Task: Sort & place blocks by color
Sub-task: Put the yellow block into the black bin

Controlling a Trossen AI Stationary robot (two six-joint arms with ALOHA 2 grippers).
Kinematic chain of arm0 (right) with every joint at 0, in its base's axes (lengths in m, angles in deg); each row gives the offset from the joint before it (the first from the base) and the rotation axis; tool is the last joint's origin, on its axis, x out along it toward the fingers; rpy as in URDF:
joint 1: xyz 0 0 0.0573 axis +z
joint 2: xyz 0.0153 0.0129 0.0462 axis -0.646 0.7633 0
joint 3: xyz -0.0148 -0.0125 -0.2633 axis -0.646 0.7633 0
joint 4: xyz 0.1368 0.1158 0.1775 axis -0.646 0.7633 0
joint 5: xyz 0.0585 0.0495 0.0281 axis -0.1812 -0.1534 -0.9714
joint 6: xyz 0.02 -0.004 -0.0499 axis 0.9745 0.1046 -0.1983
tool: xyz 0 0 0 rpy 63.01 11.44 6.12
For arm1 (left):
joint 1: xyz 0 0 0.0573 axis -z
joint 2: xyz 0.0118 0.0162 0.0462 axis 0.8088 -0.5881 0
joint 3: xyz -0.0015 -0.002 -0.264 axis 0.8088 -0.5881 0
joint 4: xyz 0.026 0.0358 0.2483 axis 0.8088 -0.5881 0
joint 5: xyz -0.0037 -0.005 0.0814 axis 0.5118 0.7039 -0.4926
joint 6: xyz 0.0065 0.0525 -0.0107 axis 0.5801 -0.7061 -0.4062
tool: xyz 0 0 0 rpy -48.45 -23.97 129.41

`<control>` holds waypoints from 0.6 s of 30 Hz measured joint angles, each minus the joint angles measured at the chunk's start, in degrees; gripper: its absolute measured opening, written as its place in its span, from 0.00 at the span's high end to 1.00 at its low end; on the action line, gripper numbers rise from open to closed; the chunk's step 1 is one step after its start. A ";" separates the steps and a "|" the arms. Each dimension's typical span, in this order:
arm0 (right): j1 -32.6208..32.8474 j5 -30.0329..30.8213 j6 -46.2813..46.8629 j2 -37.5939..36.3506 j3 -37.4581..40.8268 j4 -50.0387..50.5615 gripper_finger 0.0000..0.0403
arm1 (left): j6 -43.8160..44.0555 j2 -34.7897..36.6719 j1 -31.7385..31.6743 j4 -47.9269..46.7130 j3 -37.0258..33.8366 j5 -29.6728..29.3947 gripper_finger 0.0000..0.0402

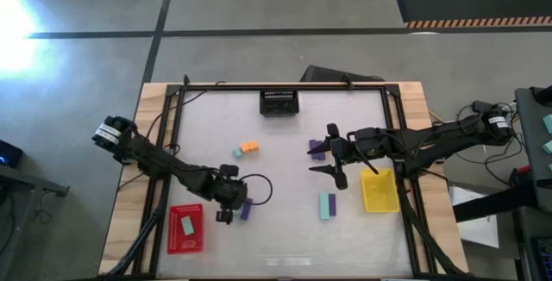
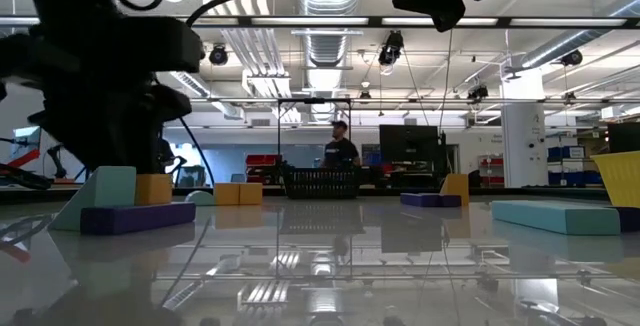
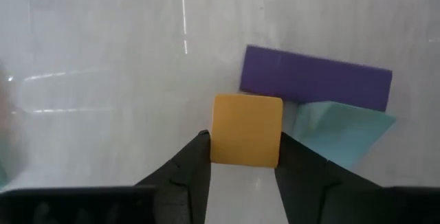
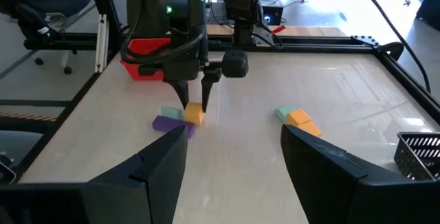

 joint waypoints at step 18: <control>0.00 -0.02 -1.16 -0.60 0.02 1.70 0.44 | -25.72 0.09 -19.33 -21.12 26.99 2.08 0.72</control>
